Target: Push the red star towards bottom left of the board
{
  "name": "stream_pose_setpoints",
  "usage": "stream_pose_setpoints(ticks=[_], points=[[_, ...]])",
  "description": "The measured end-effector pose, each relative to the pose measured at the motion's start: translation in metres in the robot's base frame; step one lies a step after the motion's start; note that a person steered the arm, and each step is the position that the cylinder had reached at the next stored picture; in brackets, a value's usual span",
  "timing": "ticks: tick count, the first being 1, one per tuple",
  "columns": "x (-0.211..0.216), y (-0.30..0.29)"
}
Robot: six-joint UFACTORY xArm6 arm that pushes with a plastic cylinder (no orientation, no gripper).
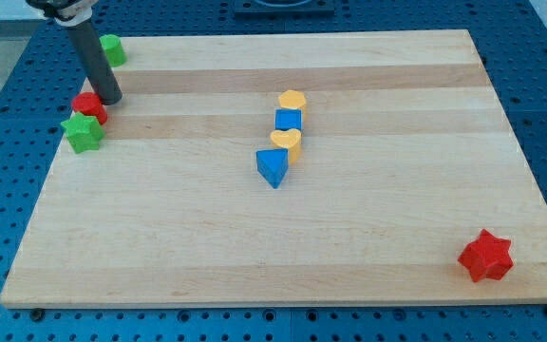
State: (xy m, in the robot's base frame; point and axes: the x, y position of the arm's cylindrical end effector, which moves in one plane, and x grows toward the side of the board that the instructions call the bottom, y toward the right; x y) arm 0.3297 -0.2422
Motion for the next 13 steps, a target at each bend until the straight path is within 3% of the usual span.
stream_pose_setpoints(ticks=[4, 5, 7, 9, 10, 11, 13], points=[[-0.037, 0.278], [-0.028, 0.362], [0.091, 0.467], [0.211, 0.531], [0.254, 0.561], [0.280, 0.546], [0.224, 0.453]])
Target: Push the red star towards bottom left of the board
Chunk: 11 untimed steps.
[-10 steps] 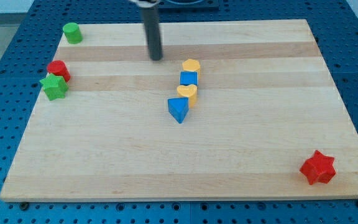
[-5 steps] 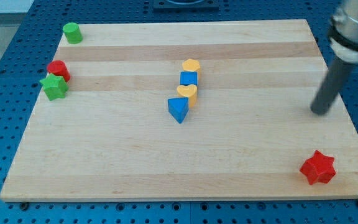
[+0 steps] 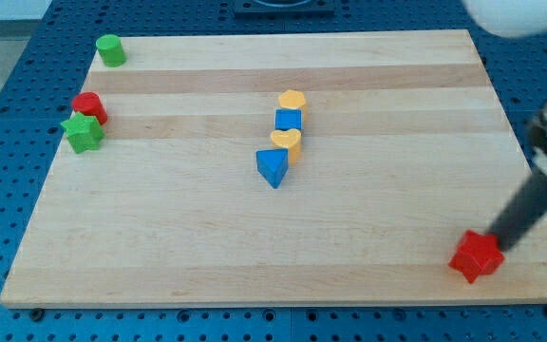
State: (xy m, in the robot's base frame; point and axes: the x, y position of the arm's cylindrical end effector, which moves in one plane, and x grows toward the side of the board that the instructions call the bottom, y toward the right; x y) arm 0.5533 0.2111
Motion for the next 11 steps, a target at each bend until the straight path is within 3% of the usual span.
stream_pose_setpoints(ticks=[1, 3, 4, 6, 8, 9, 11], points=[[-0.005, -0.043], [0.005, 0.050], [0.032, 0.049], [0.033, -0.057], [0.040, -0.047], [0.040, -0.093], [0.037, -0.114]])
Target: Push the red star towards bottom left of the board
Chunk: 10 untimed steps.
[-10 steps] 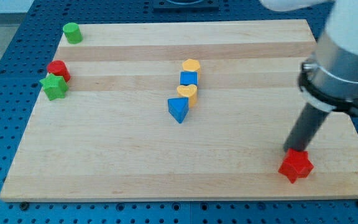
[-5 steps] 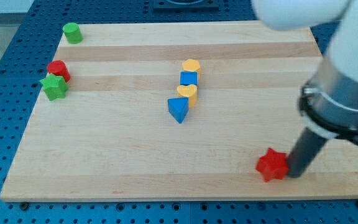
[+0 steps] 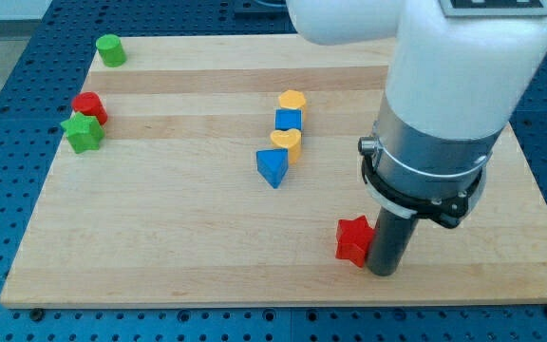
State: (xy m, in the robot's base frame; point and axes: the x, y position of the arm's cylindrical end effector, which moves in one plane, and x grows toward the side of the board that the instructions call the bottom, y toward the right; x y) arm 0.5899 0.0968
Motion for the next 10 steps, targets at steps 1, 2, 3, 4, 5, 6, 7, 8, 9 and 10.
stream_pose_setpoints(ticks=[1, 2, 3, 4, 5, 6, 7, 8, 9, 10], points=[[-0.001, -0.002], [-0.003, 0.010], [-0.003, 0.022], [-0.003, 0.022], [-0.007, 0.022], [-0.029, -0.010], [-0.035, -0.005], [-0.036, 0.000], [-0.036, -0.050], [-0.036, -0.087]])
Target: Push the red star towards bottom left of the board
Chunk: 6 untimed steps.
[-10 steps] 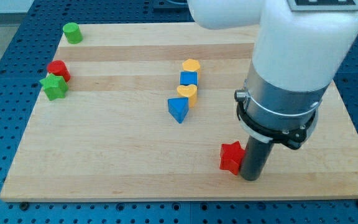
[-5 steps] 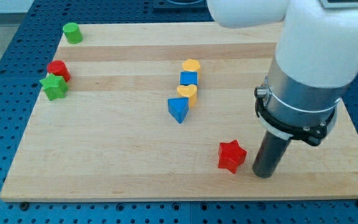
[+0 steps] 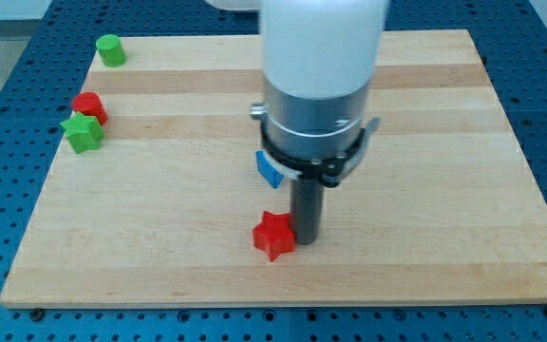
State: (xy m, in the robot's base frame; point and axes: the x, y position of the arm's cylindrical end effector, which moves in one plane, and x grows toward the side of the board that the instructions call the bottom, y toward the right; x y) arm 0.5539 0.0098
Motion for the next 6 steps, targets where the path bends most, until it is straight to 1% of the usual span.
stream_pose_setpoints(ticks=[2, 3, 4, 5, 6], points=[[0.003, 0.000], [0.003, -0.014], [0.002, -0.058], [0.008, -0.062], [0.025, -0.051]])
